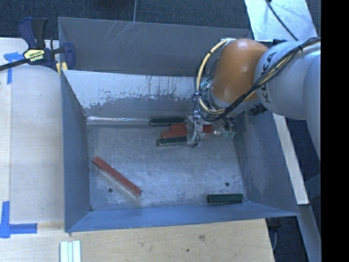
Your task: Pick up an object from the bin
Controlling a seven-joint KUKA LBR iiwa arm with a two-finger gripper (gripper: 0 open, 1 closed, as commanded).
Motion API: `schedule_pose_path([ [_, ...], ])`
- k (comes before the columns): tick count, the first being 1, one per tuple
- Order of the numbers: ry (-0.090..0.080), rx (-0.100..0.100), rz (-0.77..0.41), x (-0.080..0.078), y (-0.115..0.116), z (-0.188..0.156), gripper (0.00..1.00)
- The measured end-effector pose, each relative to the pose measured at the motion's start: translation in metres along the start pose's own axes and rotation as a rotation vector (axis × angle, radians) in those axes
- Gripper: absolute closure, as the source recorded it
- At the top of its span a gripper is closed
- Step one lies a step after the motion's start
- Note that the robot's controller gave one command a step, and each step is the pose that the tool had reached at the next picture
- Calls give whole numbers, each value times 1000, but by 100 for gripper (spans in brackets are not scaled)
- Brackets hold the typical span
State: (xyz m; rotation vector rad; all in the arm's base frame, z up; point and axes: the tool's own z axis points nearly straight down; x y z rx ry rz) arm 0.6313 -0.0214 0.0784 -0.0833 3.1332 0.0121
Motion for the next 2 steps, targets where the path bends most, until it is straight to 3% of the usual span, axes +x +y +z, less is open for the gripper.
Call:
schedule_pose_path([
  [1, 1, 11, -185, 12, -61, -22, 100],
  [2, 2, 8, -186, 12, -59, -21, 0],
])
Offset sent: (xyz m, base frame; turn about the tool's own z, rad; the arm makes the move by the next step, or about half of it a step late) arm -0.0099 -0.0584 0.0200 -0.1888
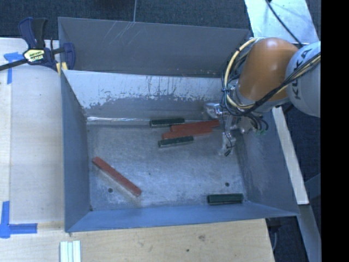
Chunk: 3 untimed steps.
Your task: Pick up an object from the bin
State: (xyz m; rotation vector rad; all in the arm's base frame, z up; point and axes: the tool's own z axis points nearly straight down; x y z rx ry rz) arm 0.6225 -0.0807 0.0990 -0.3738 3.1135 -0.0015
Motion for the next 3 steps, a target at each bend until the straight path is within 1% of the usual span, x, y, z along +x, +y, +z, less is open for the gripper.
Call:
schedule_pose_path([
  [1, -1, -3, -129, -35, 116, 27, 0],
  [2, 3, -6, -218, -2, 191, 28, 0],
  [3, -4, -1, -83, -44, 171, -16, 0],
])
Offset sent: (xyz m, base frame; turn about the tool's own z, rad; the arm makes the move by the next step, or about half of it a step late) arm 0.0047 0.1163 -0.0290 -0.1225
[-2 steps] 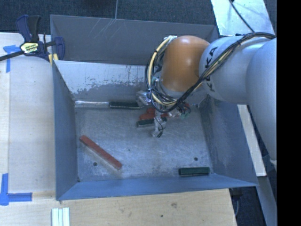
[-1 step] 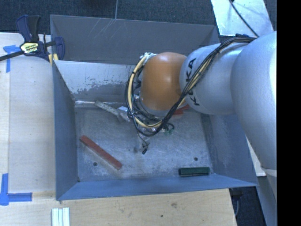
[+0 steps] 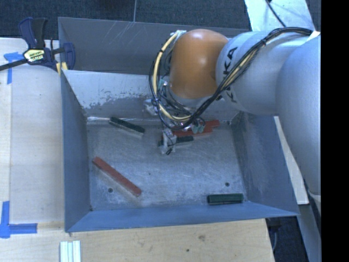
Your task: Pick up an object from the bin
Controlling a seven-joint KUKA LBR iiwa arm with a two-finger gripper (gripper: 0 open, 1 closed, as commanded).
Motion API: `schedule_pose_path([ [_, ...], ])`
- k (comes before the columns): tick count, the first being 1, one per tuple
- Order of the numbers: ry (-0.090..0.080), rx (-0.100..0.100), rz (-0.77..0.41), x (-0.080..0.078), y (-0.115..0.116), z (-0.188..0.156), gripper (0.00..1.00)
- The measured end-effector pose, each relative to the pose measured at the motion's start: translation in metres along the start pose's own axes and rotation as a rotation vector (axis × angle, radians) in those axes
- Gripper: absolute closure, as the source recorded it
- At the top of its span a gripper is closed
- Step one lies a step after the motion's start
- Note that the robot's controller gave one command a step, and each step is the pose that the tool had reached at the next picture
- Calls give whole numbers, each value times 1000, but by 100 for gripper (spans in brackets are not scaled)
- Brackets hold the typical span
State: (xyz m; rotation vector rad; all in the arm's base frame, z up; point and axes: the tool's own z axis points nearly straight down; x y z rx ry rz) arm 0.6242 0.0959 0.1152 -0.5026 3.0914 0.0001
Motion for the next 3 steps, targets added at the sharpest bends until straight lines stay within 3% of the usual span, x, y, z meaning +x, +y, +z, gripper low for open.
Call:
schedule_pose_path([
  [1, 11, 2, -47, 30, -90, 47, 0],
  [2, 4, -1, -53, 26, -84, 44, 100],
  [3, -2, 2, -24, 36, -79, -136, 100],
])
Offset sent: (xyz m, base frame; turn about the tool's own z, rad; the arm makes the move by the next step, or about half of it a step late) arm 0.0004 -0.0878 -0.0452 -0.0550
